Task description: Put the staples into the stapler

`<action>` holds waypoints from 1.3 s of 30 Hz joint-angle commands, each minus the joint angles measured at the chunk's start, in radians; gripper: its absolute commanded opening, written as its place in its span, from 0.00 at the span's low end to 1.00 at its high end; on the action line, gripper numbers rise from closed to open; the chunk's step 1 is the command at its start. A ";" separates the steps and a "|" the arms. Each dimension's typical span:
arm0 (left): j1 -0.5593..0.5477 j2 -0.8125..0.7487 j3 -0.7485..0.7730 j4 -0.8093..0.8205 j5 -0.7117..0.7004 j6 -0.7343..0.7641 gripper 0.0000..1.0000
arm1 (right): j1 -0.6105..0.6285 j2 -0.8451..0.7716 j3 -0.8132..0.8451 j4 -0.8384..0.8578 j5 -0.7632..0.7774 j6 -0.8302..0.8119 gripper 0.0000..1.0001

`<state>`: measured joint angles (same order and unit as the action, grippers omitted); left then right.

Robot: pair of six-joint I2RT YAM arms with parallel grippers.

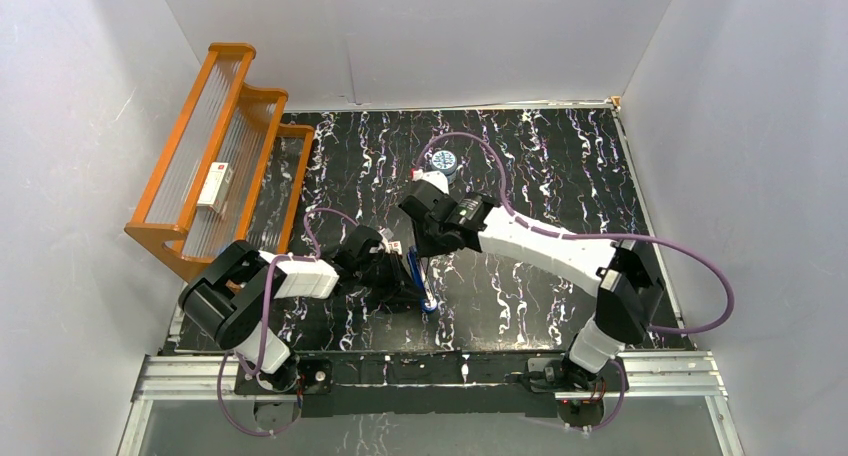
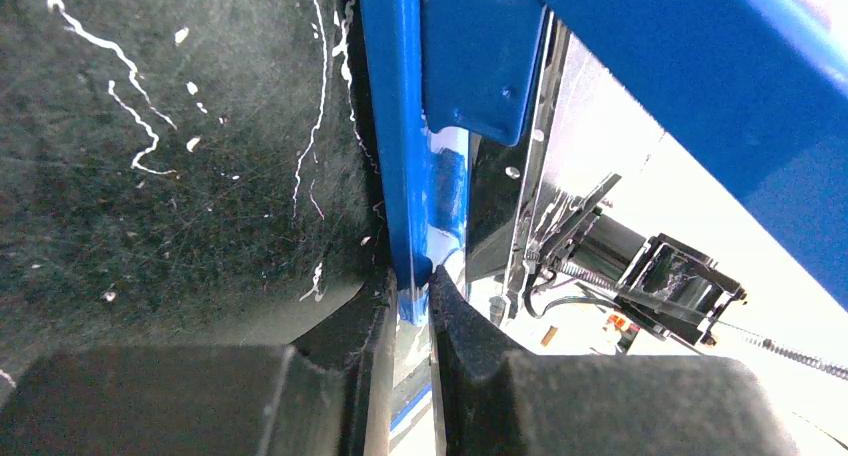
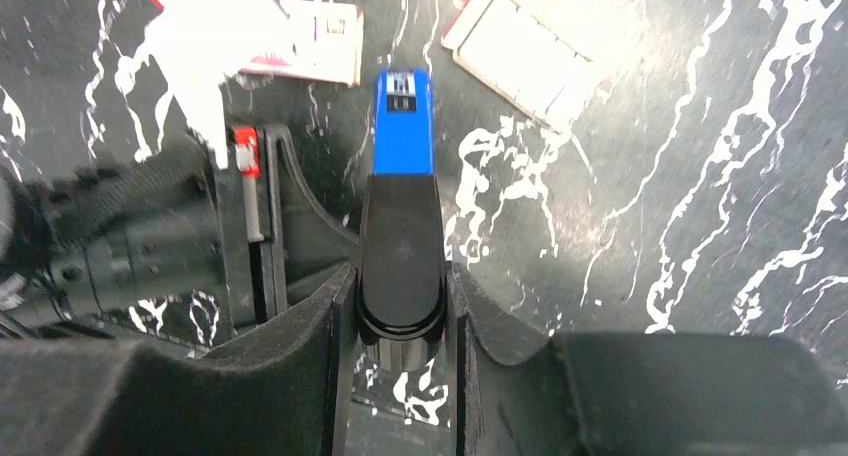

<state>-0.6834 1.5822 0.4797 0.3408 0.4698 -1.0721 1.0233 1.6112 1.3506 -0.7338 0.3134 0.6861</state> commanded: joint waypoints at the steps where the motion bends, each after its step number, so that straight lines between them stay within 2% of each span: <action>1: -0.022 0.106 -0.087 -0.273 -0.202 0.094 0.12 | -0.015 0.050 0.124 0.186 0.193 -0.047 0.31; 6: -0.022 0.135 -0.080 -0.275 -0.186 0.082 0.12 | -0.015 0.112 0.204 0.203 0.220 -0.090 0.32; 15: -0.022 0.149 -0.082 -0.278 -0.191 0.072 0.12 | -0.016 0.181 0.249 0.287 0.245 -0.152 0.33; 26: -0.021 0.157 -0.094 -0.278 -0.204 0.061 0.12 | -0.026 0.242 0.265 0.358 0.191 -0.198 0.34; 34: -0.022 0.155 -0.087 -0.291 -0.210 0.064 0.12 | -0.044 0.262 0.274 0.416 0.136 -0.267 0.41; 39: -0.022 0.137 -0.089 -0.309 -0.218 0.067 0.12 | -0.066 0.288 0.289 0.429 0.099 -0.277 0.42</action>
<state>-0.6819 1.6138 0.4797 0.3779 0.4942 -1.1011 0.9733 1.8767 1.5738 -0.4248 0.4397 0.4068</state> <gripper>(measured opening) 0.125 0.416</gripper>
